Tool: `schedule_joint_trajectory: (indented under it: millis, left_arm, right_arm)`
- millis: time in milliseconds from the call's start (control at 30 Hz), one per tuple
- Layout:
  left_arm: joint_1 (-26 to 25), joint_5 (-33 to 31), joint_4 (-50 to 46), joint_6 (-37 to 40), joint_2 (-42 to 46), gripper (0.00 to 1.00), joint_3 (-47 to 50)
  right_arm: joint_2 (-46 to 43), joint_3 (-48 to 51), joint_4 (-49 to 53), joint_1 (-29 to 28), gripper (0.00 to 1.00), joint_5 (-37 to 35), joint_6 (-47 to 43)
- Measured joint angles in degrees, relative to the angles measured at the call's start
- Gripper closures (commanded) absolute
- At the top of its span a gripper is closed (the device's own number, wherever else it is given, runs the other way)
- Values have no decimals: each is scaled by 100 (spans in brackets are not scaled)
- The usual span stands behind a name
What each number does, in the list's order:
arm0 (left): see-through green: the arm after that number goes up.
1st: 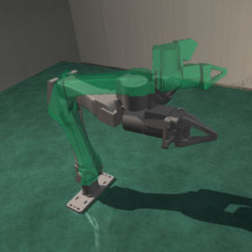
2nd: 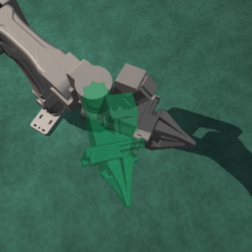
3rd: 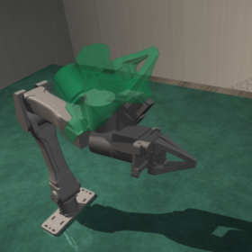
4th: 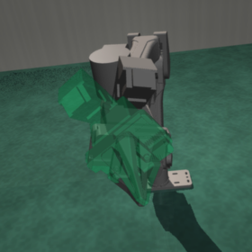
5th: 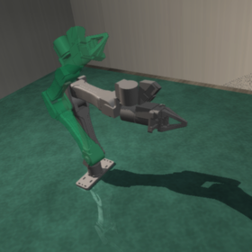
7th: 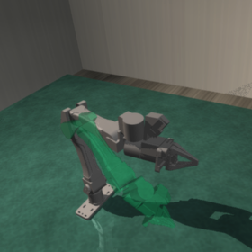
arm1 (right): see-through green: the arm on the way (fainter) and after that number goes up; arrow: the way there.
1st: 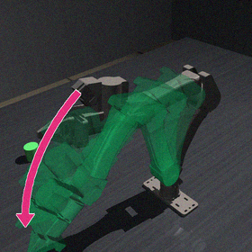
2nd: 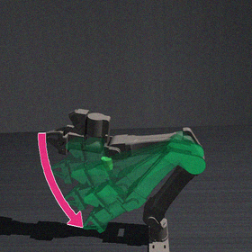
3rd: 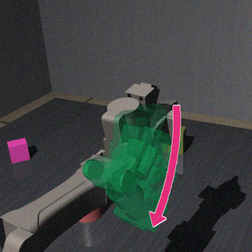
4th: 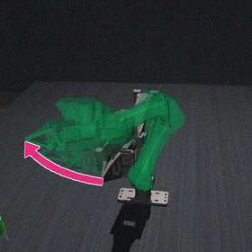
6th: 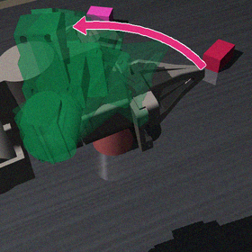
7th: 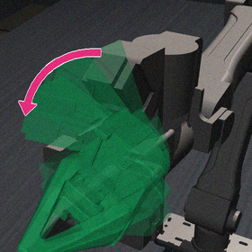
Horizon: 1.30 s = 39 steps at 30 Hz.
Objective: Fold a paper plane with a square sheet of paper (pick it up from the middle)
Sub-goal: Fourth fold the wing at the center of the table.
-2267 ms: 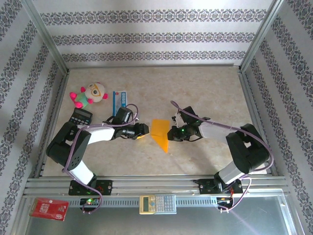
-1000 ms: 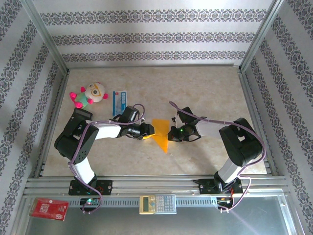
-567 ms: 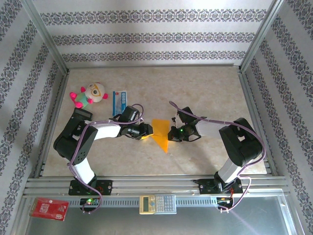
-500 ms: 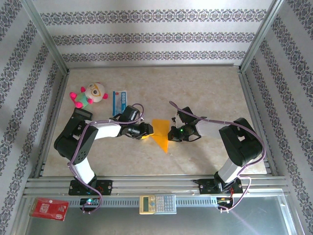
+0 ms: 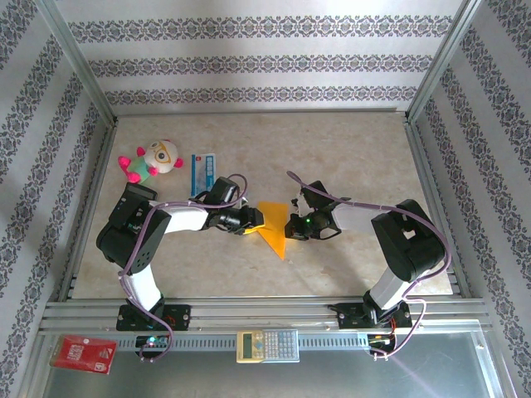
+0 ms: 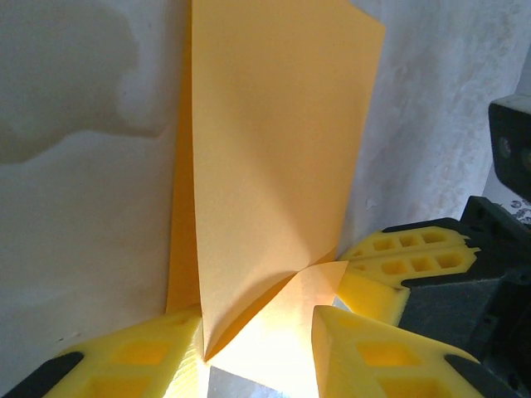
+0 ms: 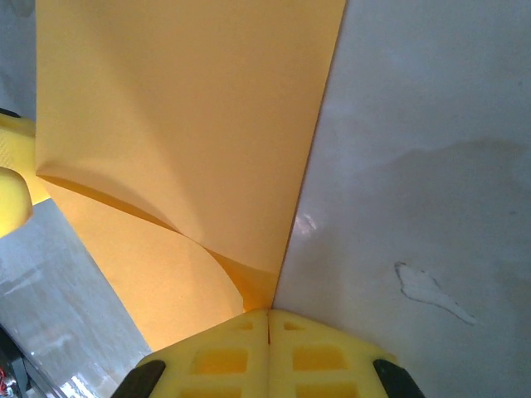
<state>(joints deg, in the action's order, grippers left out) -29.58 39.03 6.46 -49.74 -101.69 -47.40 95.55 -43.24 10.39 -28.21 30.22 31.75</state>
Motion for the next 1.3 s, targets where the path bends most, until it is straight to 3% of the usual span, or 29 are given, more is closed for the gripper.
schedule_joint_trajectory:
  millis: [167, 333, 700, 900, 1033, 1300]
  left_arm:
    - [0, -2, 42, -4, 0, 66, 0]
    - [0, -7, 35, 37, -9, 77, -9]
    - [0, -181, -4, 127, -122, 95, -107]
    - [0, -308, 20, -313, 251, 100, 195]
    - [0, -332, 42, -798, 468, 100, 411]
    - [0, -424, -4, -1729, 922, 100, 535]
  right_arm:
    - [11, -11, 4, 0, 98, 7, -2]
    - [22, -15, 11, 26, 97, 39, -20]
    - [2, -334, 315, 109, 84, -44, -457]
    - [-804, -428, 619, 203, 75, -234, -804]
    - [-1226, -428, 564, -203, 70, -533, -822]
    - [-1261, -417, 260, -1746, 62, -1784, -728]
